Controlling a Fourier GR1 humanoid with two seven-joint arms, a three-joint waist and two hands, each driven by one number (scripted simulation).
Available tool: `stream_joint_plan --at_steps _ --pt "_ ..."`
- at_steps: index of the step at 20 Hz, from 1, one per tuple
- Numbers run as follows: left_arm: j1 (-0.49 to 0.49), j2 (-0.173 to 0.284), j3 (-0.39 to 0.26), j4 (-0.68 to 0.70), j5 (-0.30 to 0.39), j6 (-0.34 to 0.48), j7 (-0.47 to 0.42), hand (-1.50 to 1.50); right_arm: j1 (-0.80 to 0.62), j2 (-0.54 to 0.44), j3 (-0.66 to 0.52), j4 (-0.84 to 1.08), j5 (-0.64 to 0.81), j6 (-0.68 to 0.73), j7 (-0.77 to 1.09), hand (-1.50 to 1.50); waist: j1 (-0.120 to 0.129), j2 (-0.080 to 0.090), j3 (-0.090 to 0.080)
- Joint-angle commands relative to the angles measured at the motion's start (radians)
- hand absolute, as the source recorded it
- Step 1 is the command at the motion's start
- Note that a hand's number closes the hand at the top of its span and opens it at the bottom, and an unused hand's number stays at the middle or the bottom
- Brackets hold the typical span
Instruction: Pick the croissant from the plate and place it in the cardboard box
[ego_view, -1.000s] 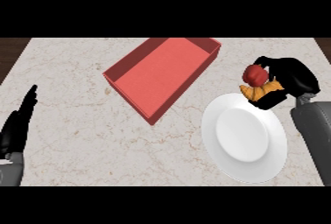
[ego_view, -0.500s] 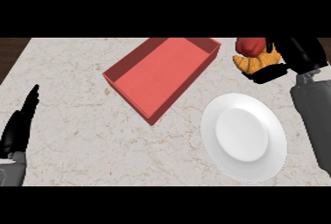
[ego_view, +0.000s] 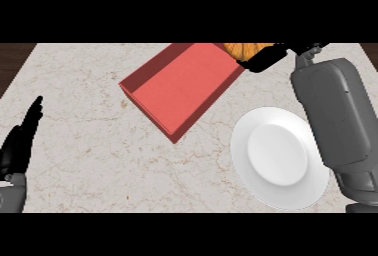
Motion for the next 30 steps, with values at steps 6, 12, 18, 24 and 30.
stream_joint_plan --at_steps 6,12,18,24,30 --pt "0.005 0.006 0.011 -0.052 0.014 -0.029 0.035 0.00 -0.226 0.188 -0.056 0.264 -0.026 -0.101 0.131 1.50 0.010 0.002 0.000" --pt "-0.059 -0.022 -0.016 -0.022 -0.013 -0.010 0.041 0.00 -0.401 0.194 -0.130 0.582 -0.032 -0.187 0.064 1.50 0.033 0.016 0.000" --pt "-0.018 -0.039 -0.042 -0.041 -0.026 -0.014 0.011 0.00 -0.441 0.197 -0.141 0.753 0.013 -0.303 0.044 1.50 0.063 0.030 -0.001" --pt "-0.063 -0.026 -0.034 -0.022 -0.035 -0.010 0.024 0.00 -0.448 0.219 -0.186 0.854 -0.003 -0.373 0.112 -1.50 0.080 0.044 -0.001" --pt "-0.057 -0.027 -0.027 0.012 -0.024 -0.023 -0.015 0.00 -0.457 0.234 -0.234 0.898 -0.044 -0.376 0.095 -1.50 0.087 0.043 -0.001"
